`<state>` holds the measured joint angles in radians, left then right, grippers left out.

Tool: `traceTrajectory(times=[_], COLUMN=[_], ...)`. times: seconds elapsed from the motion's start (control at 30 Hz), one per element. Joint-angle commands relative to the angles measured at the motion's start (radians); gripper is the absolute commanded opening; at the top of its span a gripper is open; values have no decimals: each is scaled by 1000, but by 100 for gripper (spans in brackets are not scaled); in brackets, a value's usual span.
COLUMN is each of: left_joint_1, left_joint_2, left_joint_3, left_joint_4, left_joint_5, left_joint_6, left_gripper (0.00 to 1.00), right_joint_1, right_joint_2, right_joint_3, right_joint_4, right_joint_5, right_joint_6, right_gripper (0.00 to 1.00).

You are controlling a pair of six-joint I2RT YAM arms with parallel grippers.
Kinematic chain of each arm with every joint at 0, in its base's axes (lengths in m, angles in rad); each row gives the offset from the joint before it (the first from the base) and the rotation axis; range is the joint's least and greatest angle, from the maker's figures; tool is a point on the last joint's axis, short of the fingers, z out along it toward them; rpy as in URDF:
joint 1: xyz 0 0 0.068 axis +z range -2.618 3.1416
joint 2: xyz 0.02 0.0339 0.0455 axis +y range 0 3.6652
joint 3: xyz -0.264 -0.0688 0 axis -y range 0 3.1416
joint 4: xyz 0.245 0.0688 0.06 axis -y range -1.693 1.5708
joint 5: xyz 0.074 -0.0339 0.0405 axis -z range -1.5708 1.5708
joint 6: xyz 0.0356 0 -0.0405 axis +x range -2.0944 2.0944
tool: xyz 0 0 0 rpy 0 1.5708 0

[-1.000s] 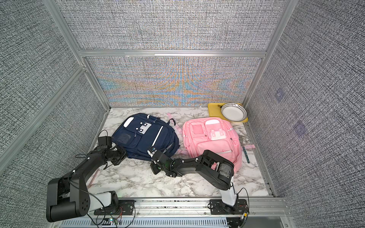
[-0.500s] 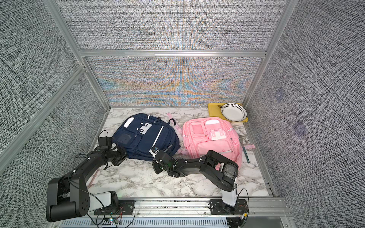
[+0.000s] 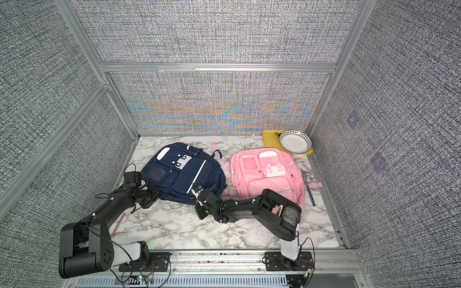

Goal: Zip up the backpack
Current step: Zip the zipper on the backpack.

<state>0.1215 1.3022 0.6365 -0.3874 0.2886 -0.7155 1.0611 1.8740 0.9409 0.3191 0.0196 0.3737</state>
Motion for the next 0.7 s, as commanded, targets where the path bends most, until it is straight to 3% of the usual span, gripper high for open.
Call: traceTrajectory(times=[0.0,0.17,0.37,0.67], left_joint_1=[4,-53,-221,-378], left_joint_2=[-32,-139,-296,-482], left_joint_3=[-22,-75,-53,-144], left_joint_4=[31,38,-115,-137], left_joint_5=[-48,27,-80,-42], left_joint_6=[-8,-60,-89,-233], left_gripper=[7,25,33,43], right_joint_1=[-1,5,25,26], right_joint_2=[2,19,38,56], right_joint_3=[9,16,54,84], right_joint_4=[16,51,41,31], right_joint_5=[6,-14,13,32], right_joint_6=[35,54,42,27], right_gripper=[0,0,0,0])
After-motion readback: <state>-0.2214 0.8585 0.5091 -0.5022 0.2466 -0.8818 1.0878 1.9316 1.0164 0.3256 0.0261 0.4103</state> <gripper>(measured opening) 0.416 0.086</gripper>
